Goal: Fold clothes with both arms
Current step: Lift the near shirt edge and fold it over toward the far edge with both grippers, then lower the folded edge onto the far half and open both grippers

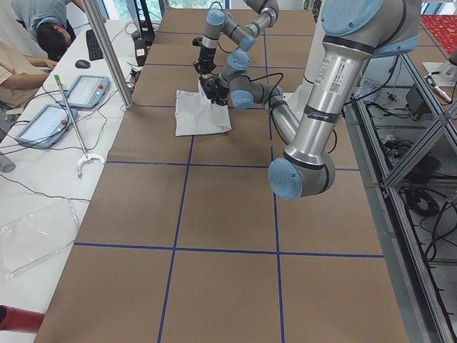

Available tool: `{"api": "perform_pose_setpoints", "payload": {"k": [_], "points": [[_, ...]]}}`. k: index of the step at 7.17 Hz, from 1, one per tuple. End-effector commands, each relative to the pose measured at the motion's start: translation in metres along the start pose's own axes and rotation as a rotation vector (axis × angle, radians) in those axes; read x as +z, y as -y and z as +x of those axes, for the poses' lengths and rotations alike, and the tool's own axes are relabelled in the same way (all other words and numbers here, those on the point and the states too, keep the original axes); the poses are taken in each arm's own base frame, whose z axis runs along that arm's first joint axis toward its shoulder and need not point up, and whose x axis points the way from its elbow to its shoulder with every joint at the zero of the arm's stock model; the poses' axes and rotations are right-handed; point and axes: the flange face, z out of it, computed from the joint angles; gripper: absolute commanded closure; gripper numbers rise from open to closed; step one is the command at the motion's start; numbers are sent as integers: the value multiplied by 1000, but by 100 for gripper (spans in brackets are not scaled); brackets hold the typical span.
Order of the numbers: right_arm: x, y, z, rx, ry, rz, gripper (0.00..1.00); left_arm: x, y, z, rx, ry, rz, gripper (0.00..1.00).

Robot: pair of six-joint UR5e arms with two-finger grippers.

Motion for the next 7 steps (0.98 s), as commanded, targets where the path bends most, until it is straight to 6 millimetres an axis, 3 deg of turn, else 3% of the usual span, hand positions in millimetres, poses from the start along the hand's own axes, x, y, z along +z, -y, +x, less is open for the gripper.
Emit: {"api": "perform_pose_setpoints", "payload": {"k": [1,3,5,6,7], "points": [[21,20,-10,0,8,12,100,54,31,3,23,-31,23,100],[43,16,-32,6,-23,37,100,65,51,-2,27,-39,47,100],[67,28,-33,2,-5,33,100,65,61,3,23,-43,60,100],[68,29,-33,2,-5,33,100,73,65,-2,19,-36,66,100],[75,34,-30,5,-17,41,86,83,82,-10,18,-65,77,99]]}}
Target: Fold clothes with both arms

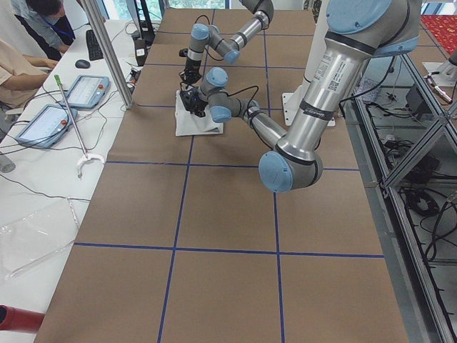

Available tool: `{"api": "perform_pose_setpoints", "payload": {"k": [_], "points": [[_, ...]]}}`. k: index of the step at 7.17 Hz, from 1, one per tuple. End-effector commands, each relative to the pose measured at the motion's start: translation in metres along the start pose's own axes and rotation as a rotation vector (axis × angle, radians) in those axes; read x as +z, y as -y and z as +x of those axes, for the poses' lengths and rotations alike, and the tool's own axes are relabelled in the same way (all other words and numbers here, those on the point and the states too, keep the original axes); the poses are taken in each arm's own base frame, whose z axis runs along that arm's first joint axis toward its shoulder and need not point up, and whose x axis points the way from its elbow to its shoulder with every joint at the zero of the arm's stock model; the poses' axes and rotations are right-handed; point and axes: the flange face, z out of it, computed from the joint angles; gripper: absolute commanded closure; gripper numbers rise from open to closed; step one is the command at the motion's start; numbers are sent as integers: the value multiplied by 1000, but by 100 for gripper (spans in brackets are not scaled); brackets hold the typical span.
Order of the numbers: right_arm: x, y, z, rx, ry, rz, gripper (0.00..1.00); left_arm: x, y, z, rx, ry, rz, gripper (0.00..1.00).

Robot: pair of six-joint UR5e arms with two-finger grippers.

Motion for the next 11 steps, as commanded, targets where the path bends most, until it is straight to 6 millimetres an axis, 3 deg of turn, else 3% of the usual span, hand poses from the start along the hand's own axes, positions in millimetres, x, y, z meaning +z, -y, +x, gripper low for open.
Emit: {"api": "perform_pose_setpoints", "payload": {"k": [1,2,3,4,6,7,8,9,10,11], "points": [[7,4,1,-14,-2,4,17,23,28,-15,-6,-26,24,82],[4,22,-6,-37,0,18,0,28,47,-12,-18,-22,49,75],[-6,46,-19,-117,9,30,0,36,63,-9,-27,-15,69,71],[-33,95,-37,-124,-6,-19,0,33,81,-11,-33,-30,89,71],[-24,135,-33,-224,-47,-12,0,25,98,-10,40,-32,107,71],[-25,163,-25,-314,-56,6,0,22,106,-12,101,-26,117,71],[-27,206,-9,-411,-82,1,0,13,119,-22,245,-6,73,64],[-42,258,17,-526,-106,-45,0,-4,145,-61,394,30,4,61],[-61,325,68,-640,-122,-73,0,-30,175,-93,536,48,-41,60],[-82,388,107,-732,-145,-113,0,-53,210,-124,665,79,-40,60]]}}
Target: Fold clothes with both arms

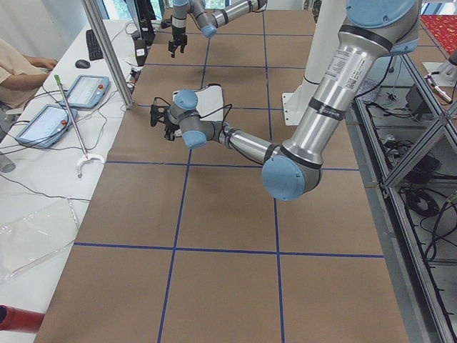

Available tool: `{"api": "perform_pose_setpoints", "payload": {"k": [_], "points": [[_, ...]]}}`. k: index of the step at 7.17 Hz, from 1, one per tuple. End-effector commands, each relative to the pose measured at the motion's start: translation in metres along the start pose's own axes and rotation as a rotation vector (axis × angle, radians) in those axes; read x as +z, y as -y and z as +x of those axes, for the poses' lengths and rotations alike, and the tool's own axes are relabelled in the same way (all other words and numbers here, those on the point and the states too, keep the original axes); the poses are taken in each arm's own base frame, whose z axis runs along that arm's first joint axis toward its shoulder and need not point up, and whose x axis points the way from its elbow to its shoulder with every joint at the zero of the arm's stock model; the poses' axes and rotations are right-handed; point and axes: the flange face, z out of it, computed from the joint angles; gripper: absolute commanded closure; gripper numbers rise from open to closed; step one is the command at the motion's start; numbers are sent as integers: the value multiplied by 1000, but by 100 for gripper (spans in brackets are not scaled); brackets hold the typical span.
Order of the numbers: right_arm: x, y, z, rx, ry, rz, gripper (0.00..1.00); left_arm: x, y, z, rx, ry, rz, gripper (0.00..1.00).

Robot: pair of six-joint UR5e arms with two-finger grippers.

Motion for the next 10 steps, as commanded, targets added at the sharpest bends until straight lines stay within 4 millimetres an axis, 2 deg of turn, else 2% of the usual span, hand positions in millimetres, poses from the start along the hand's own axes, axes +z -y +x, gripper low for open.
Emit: {"api": "perform_pose_setpoints", "payload": {"k": [1,2,3,4,5,6,7,8,9,10], "points": [[-46,52,139,-223,-31,-45,0,-44,12,-105,264,74,-26,60],[-66,51,203,-316,-70,-64,0,-85,16,-178,400,104,-44,60],[-86,31,256,-355,-95,-78,0,-119,17,-222,463,105,-59,60],[-93,-8,307,-374,-113,-98,0,-144,27,-243,435,109,-73,59],[-123,-40,310,-408,-104,-85,0,-151,15,-273,451,128,-135,56],[-144,-58,297,-389,-119,-105,0,-167,-14,-298,488,126,-167,53],[-147,-60,299,-381,-147,-122,0,-194,-3,-320,527,159,-149,48],[-158,-54,309,-388,-146,-108,0,-200,-1,-330,574,176,-170,47],[-153,-61,327,-391,-158,-123,0,-209,3,-330,574,185,-166,47],[-155,-61,347,-448,-164,-133,0,-215,7,-320,515,201,-213,46]]}}
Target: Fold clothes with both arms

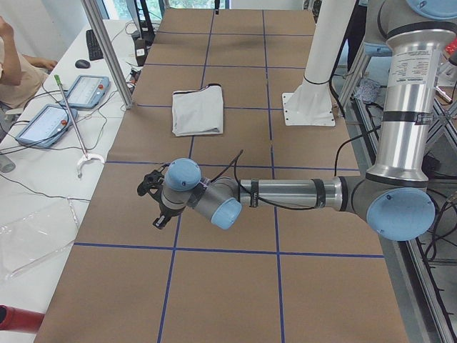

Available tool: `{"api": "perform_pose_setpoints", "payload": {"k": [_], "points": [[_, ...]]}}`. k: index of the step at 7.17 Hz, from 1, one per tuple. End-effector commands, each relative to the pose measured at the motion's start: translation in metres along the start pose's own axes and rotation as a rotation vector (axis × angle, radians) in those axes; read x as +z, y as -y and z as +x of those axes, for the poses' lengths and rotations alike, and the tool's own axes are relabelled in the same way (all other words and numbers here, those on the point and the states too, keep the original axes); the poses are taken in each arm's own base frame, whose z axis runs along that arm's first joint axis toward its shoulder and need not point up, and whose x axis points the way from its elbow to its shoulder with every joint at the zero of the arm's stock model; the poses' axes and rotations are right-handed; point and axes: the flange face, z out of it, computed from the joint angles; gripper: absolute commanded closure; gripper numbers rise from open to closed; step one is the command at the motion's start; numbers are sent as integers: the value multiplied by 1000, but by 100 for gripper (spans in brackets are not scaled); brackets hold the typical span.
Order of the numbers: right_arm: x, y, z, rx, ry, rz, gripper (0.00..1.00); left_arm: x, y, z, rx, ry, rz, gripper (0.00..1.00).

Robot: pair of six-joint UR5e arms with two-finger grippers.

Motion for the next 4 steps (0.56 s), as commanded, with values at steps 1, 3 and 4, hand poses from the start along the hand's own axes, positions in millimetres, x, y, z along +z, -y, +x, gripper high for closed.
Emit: {"api": "perform_pose_setpoints", "payload": {"k": [1,3,4], "points": [[8,-19,27,-38,-12,-22,0,-27,16,17,-78,-2,-83,42],[21,-37,45,-66,-15,-49,0,-41,15,31,-159,-10,-156,34],[21,-37,45,-66,-12,-50,0,-38,0,29,-175,-7,-173,0]]}}
